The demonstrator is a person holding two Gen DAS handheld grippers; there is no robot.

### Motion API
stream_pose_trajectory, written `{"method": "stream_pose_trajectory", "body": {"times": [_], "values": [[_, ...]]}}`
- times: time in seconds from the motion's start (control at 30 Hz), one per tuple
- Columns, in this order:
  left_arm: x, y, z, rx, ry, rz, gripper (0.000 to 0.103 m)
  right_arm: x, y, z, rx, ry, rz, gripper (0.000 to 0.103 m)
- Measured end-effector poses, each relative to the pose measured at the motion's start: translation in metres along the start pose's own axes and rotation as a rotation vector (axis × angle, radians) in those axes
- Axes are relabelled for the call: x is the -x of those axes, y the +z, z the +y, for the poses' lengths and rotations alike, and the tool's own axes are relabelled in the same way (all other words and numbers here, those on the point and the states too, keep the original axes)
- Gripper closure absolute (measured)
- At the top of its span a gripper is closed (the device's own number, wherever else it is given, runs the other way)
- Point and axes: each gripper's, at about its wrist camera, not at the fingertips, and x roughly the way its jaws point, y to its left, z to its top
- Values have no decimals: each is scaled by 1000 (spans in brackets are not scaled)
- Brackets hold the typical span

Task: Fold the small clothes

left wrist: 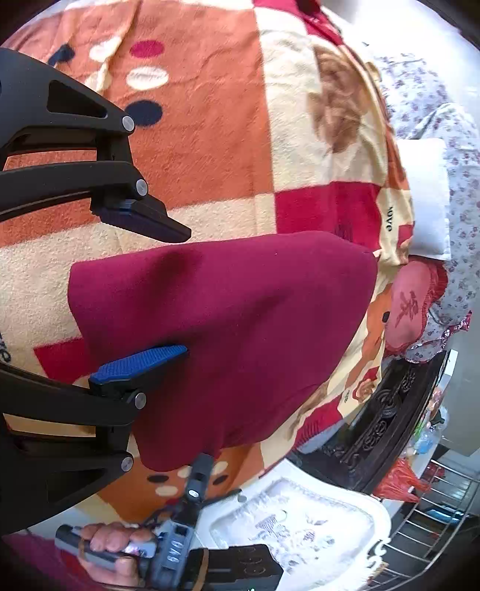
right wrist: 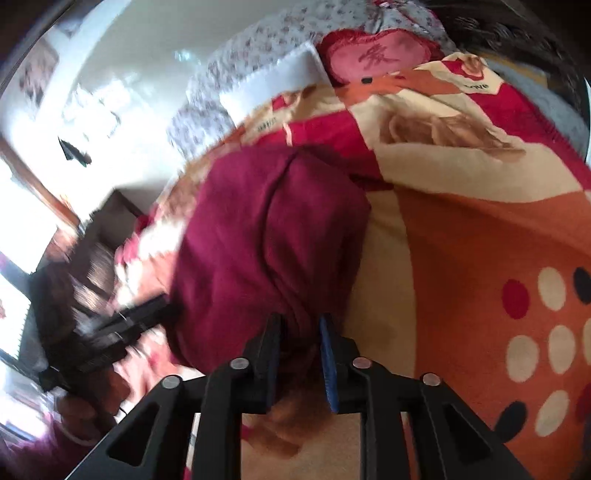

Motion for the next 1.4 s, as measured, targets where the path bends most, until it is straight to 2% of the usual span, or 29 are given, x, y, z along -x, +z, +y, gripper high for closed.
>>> {"method": "stream_pose_trajectory", "body": {"times": [0.07, 0.17, 0.23, 0.3, 0.37, 0.47, 0.53, 0.6, 0.63, 0.67, 0.7, 0.73, 0.8, 0.87, 1.0, 1.1, 1.2, 1.3, 1.33, 1.37, 1.4], "values": [[-3, 2, 8, 37, -55, 8, 44, 2, 5, -8, -55, -2, -44, 33], [-8, 6, 18, 101, -112, 7, 42, -6, 15, -21, -164, 98, -81, 28], [-12, 10, 27, 157, -168, -1, 41, -16, 22, -25, -199, 123, -82, 25], [-17, 12, 33, 200, -194, -9, 29, -32, 31, -27, -208, 124, -64, 25], [-28, 15, 40, 246, -234, -3, 28, -47, 37, -29, -200, 132, -40, 25], [-50, 19, 46, 294, -252, 49, 28, -68, 43, -34, -184, 158, -16, 24], [-62, 19, 45, 305, -267, 72, 28, -80, 44, -38, -189, 185, 7, 23], [-66, 20, 43, 307, -278, 63, 28, -85, 46, -36, -172, 207, 2, 24], [-66, 20, 41, 299, -278, 56, 28, -86, 46, -34, -161, 205, 6, 27], [-66, 21, 34, 268, -274, 56, 28, -87, 47, -32, -157, 213, 7, 40], [-65, 22, 29, 244, -265, 59, 32, -86, 47, -30, -158, 220, 5, 48], [-63, 23, 25, 223, -243, 53, 35, -86, 48, -29, -152, 218, 4, 52], [-53, 23, 20, 196, -229, 43, 49, -79, 47, -18, -118, 192, -5, 58], [-36, 23, 19, 183, -236, 32, 55, -69, 46, -9, -105, 205, -13, 60], [8, 8, 20, 164, -223, 11, 55, -48, 38, 25, -43, 248, -8, 60], [44, -18, 29, 177, -178, 12, 55, -44, 21, 50, -19, 292, 38, 60], [60, -49, 42, 220, -119, 44, 55, -55, -4, 74, 14, 308, 99, 60], [56, -76, 53, 245, -48, 95, 54, -81, -30, 87, 41, 241, 179, 54], [48, -85, 60, 271, -35, 128, 54, -89, -37, 91, 72, 185, 204, 54], [45, -89, 64, 294, -39, 133, 52, -95, -44, 97, 119, 104, 215, 50], [46, -92, 66, 312, -46, 122, 50, -94, -45, 100, 133, 76, 206, 47]]}}
